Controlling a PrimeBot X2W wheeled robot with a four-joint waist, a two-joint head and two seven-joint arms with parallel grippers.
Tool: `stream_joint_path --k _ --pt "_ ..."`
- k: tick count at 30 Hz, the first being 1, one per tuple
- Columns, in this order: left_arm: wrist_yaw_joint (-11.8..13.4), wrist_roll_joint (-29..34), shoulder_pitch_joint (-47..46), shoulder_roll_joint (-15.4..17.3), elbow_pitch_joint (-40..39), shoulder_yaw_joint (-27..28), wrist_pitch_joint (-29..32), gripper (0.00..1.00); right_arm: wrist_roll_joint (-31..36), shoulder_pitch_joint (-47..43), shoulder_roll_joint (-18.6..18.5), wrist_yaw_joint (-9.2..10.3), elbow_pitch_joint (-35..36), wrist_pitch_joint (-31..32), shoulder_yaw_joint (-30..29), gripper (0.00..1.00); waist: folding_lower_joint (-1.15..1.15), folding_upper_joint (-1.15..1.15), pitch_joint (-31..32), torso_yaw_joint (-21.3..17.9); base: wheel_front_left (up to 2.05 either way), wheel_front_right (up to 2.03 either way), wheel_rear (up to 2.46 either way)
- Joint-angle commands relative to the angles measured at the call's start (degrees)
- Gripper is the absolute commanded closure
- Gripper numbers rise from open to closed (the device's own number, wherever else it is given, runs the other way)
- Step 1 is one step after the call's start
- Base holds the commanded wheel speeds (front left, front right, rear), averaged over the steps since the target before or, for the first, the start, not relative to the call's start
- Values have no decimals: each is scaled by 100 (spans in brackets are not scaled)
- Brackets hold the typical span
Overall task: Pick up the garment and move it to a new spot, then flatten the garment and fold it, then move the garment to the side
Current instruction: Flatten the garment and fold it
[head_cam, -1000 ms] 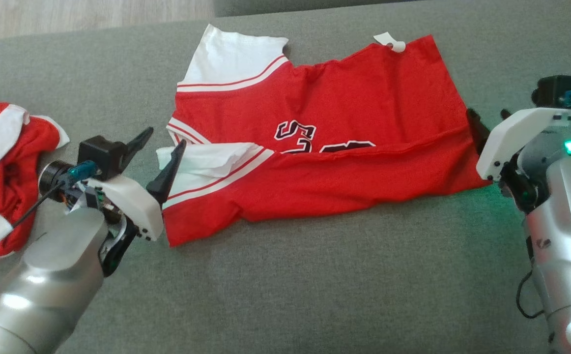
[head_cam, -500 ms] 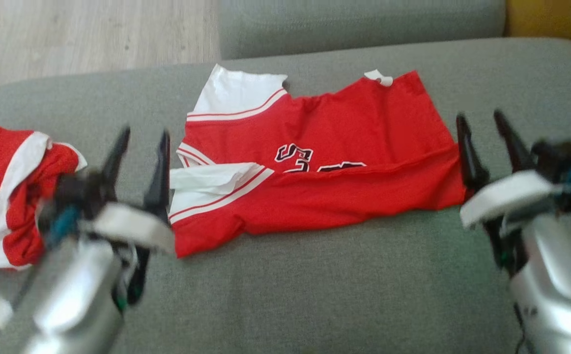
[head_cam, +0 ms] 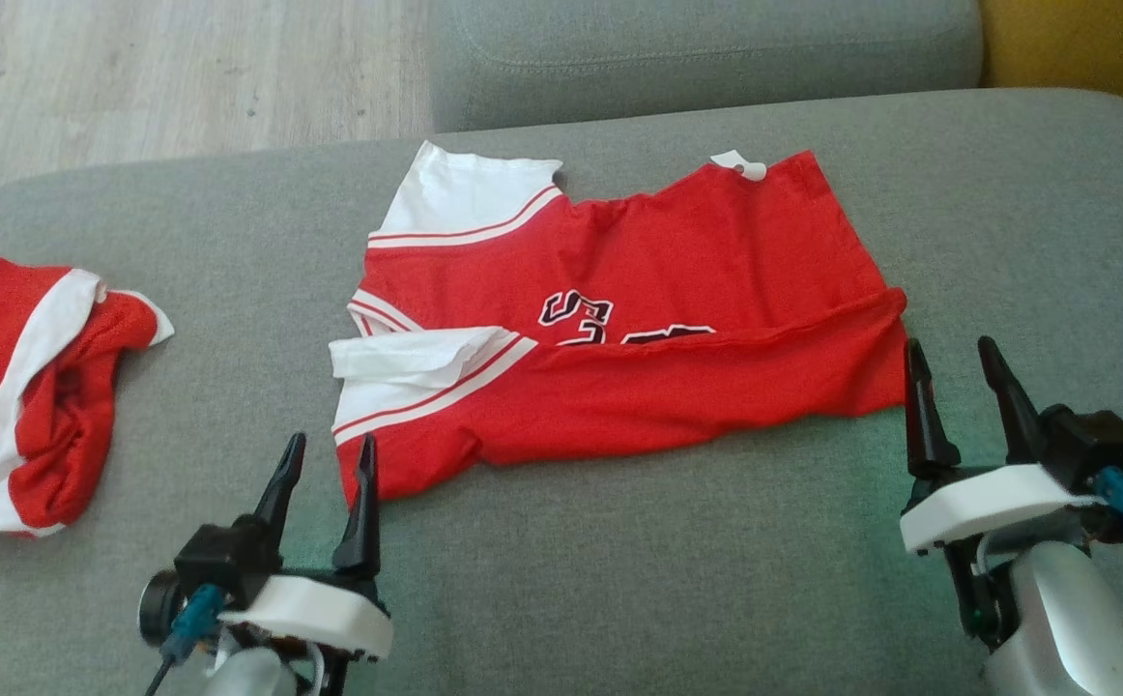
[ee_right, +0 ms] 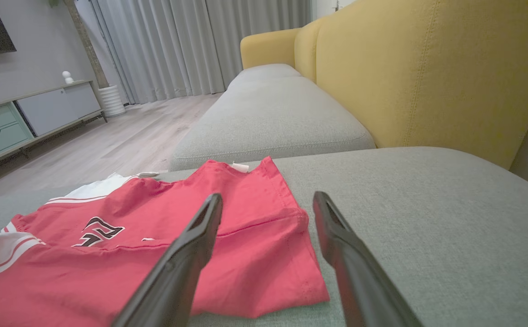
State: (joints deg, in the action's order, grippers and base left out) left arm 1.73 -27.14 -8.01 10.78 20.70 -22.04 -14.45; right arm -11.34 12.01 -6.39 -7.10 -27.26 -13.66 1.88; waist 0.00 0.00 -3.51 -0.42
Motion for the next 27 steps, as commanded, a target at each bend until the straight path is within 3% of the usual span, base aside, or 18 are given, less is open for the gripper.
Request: stream_joint_path --k 1,10,23,27 --pt "-33 131 -217 56 -7 284 -54 0 76 96 12 -39 256 -77 62 0 0 0 -46 2 0 0 0" --pt "-445 129 -545 -153 1345 337 7 0 187 156 72 -39 444 84 -17 0 0 0 -197 -103 0 0 0" --pt "-654 3 -1446 -215 2961 244 225 0 185 154 35 -39 490 192 86 0 0 0 -373 -301 0 0 0" --pt "-682 -25 -1663 -227 3369 174 580 0 186 188 37 -39 488 193 90 0 0 0 -419 -324 0 0 0"
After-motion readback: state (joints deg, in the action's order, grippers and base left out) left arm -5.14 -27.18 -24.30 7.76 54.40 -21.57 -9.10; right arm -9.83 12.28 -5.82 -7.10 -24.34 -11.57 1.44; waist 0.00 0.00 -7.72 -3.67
